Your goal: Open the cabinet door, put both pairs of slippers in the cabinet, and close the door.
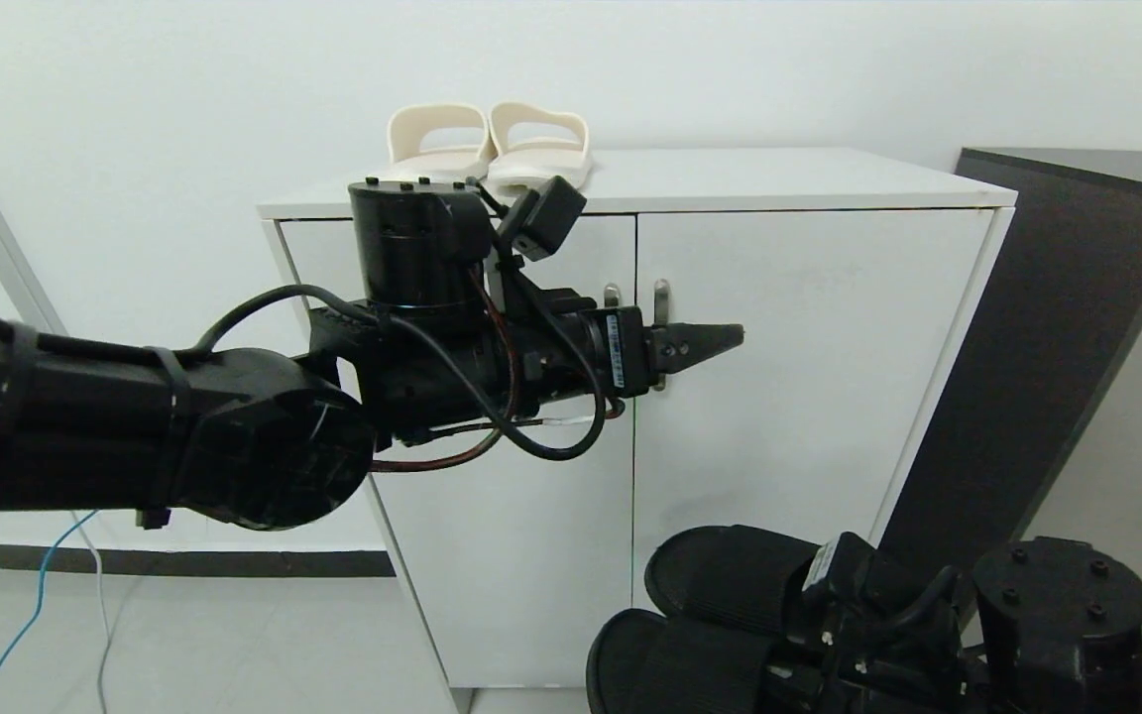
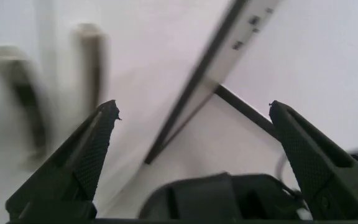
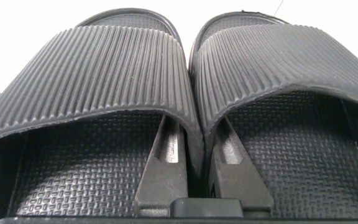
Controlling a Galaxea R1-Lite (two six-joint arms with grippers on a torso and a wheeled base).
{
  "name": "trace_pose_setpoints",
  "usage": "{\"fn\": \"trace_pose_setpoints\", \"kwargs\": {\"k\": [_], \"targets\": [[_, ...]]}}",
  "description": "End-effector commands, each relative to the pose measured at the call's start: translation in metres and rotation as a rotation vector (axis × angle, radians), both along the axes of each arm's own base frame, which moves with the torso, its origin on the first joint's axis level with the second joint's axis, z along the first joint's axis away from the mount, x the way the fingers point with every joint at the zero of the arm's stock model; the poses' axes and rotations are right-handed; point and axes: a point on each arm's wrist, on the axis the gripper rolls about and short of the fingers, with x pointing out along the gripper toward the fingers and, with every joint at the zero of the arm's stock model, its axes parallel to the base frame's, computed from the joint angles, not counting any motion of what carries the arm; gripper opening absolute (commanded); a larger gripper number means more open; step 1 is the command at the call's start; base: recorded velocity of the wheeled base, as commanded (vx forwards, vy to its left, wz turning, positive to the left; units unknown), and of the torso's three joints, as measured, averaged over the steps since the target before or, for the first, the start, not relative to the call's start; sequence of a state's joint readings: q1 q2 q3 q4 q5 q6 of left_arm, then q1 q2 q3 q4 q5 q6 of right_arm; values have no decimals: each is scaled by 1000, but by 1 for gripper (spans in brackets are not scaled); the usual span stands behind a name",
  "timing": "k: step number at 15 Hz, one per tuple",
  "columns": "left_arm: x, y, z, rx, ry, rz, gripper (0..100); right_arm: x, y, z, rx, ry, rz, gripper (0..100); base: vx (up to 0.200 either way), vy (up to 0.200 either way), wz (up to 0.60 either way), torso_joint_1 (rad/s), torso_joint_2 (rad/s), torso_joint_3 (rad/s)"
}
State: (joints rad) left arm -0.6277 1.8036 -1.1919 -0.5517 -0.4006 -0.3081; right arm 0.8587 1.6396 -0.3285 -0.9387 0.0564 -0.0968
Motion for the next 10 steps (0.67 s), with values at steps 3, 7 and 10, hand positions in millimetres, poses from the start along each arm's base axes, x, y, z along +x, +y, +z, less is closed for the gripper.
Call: {"fn": "trace_pose_setpoints", "kwargs": {"k": [3,7,10], "targets": [[10,-4,-2,-9,-3,73,100,-1,-1,-1,-11,-6,5,0,0,0,0,0,0,0],[26,-10,-5,-9,-9,107,100,-1,-2,0,-9,-9,6,0,0,0,0,0,0,0],[35,-18,-11,-5,0,102,100,-2,-2,-1,-24,-30,16,0,0,0,0,0,0,0]]}}
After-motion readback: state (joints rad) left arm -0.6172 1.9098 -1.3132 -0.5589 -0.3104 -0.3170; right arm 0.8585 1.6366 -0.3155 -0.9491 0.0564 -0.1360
